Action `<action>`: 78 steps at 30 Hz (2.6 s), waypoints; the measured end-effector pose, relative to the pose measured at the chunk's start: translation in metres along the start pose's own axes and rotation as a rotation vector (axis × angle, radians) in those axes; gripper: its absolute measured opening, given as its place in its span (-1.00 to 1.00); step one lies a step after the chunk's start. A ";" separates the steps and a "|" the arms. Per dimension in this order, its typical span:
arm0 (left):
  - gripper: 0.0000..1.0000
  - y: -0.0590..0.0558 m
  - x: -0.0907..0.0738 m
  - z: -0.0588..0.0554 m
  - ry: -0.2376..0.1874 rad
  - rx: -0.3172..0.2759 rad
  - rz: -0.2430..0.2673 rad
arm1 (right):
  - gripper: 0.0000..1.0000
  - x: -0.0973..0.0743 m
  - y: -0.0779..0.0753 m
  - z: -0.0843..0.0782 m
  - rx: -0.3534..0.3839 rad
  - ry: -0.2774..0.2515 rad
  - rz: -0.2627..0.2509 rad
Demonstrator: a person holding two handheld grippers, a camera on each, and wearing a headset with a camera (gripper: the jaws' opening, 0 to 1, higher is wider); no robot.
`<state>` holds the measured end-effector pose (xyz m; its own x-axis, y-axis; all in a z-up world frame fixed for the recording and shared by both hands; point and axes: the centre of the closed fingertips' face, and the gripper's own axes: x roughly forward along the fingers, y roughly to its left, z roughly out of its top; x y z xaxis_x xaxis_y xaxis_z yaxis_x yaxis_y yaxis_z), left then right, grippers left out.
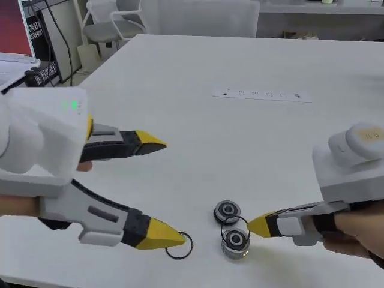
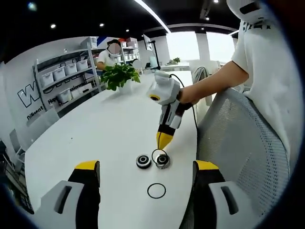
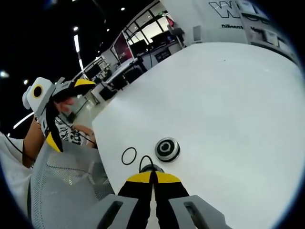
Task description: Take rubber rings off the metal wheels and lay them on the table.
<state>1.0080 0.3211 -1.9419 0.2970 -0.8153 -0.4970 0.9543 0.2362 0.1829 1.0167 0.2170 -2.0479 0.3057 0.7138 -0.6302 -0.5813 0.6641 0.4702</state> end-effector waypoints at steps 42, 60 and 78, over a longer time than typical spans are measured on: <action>0.59 -0.017 -0.012 -0.076 0.059 -0.243 0.128 | -1.00 -0.039 0.013 0.053 0.011 -0.272 -0.015; 0.56 -0.019 -0.010 -0.087 0.114 -0.259 0.137 | -1.00 -0.032 0.043 0.067 -0.042 -0.316 0.054; 0.55 -0.023 -0.009 -0.094 0.151 -0.268 0.115 | -1.00 0.019 0.079 0.042 -0.186 -0.201 0.092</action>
<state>0.9862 0.3731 -2.0213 0.3855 -0.6922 -0.6101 0.8826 0.4695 0.0250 1.0083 0.2926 -1.9966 0.3774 0.8115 -0.4461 -0.7362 0.5552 0.3871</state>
